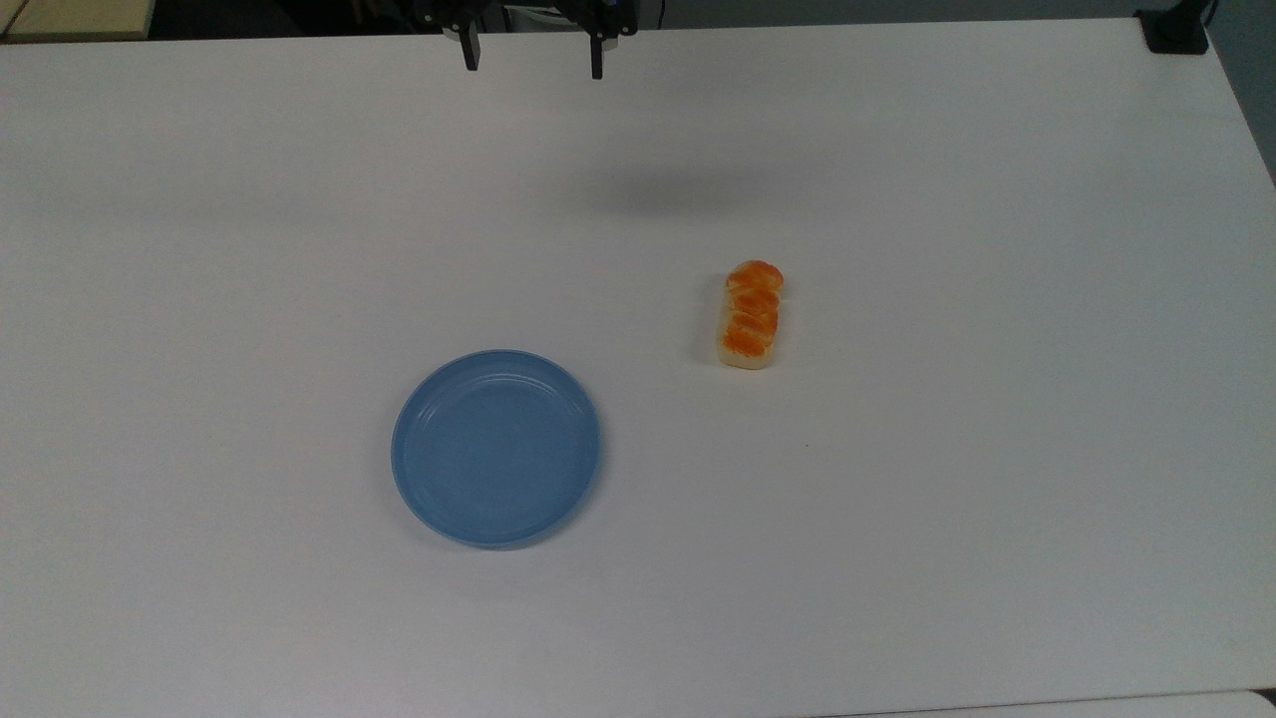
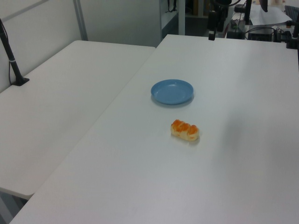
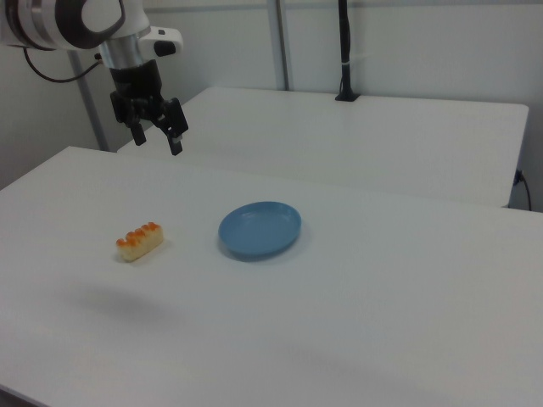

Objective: Put the bread on a plate

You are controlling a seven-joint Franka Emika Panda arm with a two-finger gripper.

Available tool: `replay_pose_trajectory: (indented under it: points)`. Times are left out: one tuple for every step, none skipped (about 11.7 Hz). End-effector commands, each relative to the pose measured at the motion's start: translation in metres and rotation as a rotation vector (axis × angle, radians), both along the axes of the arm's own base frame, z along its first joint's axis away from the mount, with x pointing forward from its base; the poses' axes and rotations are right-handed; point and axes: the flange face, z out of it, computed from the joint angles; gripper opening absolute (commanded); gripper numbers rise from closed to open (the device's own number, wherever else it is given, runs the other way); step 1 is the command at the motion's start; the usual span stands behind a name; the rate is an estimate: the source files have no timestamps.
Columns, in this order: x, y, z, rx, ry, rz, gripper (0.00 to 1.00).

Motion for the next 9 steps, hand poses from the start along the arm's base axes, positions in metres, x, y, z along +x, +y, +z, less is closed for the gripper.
replay_pose_trajectory:
  points:
    - [-0.011, -0.006, 0.008, -0.021, -0.003, 0.016, 1.0]
    - [-0.013, -0.01, 0.01, -0.029, -0.001, 0.014, 1.0]
    - [-0.013, -0.011, 0.01, -0.033, -0.001, 0.033, 1.0]
    - [-0.013, -0.015, 0.013, -0.04, -0.005, 0.036, 1.0]
    - [-0.013, -0.02, 0.02, -0.039, -0.017, 0.025, 1.0]
    - [-0.013, -0.025, 0.019, -0.038, -0.016, 0.013, 1.0]
    - [-0.013, -0.024, 0.02, -0.038, -0.017, 0.014, 1.0]
    - [-0.013, -0.024, 0.02, -0.038, -0.017, 0.013, 1.0]
    - [-0.013, -0.023, 0.019, -0.038, -0.016, 0.013, 1.0]
